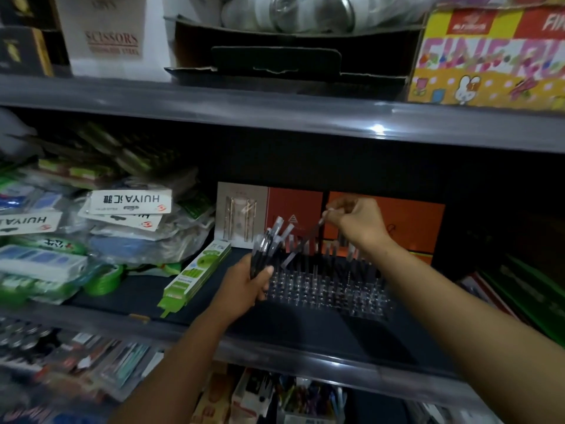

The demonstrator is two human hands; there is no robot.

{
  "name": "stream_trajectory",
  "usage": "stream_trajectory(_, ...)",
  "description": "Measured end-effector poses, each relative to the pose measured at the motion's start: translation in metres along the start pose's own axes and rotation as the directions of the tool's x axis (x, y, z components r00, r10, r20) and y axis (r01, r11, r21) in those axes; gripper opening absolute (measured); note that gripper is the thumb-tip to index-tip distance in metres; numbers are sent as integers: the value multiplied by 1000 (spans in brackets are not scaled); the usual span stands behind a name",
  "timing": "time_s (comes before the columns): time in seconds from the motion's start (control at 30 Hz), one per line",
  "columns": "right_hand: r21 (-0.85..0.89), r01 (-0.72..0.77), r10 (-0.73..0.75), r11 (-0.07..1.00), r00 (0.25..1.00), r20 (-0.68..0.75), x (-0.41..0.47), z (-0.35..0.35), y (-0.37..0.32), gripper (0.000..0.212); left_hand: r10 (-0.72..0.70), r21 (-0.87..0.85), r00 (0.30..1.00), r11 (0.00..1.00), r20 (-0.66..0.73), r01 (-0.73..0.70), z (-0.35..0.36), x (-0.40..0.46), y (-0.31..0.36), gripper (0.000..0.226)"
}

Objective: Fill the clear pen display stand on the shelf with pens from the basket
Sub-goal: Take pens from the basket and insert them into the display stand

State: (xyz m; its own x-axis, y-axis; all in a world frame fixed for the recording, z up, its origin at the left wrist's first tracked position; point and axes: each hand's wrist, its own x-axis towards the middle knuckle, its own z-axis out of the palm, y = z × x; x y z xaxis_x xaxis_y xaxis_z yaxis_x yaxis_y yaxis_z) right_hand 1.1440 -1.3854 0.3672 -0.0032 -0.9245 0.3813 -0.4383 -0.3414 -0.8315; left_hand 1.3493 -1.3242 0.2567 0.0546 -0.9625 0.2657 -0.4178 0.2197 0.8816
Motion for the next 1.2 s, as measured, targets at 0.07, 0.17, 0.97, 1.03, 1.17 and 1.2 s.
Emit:
stream_trajectory(0.07, -32, 23, -23, 999, 1000, 14, 4, 4, -1, 6, 3, -7, 1000, 1000, -7, -3, -2, 2, -2, 7)
stream_trajectory(0.17, -104, 94, -91, 990, 995, 37, 6, 13, -3, 6, 1, -15, 1000, 1000, -8, -1, -6, 4, -3, 7)
stream_trajectory(0.97, -298, 378, -297, 876, 912, 284, 9, 80, -5, 5, 17, -65, 998, 998, -62, -21, -28, 5, -18, 2)
stream_trajectory(1.03, -303, 389, -304, 870, 907, 292, 9, 80, -6, 5, 16, -63, 998, 998, -63, -20, -27, 5, -17, 4)
stream_trajectory(1.17, -318, 401, -316, 859, 904, 287, 11, 81, -6, 5, 16, -63, 998, 998, -55, -19, -27, 5, -16, 5)
stream_trajectory(1.2, -319, 397, -310, 860, 905, 290, 11, 81, -6, 4, 14, -61, 998, 998, -55, -18, -27, 4, -16, 6)
